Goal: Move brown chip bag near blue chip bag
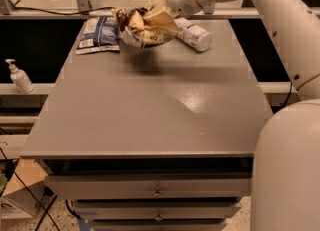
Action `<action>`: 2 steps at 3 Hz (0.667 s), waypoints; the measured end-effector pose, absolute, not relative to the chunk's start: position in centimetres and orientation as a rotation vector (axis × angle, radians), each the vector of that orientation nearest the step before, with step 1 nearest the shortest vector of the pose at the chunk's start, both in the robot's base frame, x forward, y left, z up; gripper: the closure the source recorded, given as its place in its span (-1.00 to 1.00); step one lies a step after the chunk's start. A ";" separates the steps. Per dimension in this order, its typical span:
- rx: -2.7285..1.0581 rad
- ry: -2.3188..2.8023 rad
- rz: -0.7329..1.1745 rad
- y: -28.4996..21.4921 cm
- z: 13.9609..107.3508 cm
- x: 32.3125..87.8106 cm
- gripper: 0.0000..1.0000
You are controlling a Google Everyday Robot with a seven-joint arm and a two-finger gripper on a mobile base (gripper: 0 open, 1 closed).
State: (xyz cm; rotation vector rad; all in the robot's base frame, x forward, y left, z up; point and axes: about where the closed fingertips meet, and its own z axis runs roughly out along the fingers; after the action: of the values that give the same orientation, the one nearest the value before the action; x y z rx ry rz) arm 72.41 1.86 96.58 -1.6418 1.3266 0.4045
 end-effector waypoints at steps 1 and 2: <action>-1.645 1.325 0.410 2.2 96.4 72.4 -0.34; -1.648 1.324 0.415 2.5 96.2 72.4 -0.82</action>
Offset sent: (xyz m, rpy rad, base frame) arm 0.0002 0.0027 -0.0017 0.0002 0.0026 0.0040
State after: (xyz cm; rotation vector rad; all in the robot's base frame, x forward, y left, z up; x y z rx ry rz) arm 72.43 2.47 96.20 -1.6482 1.3239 0.4154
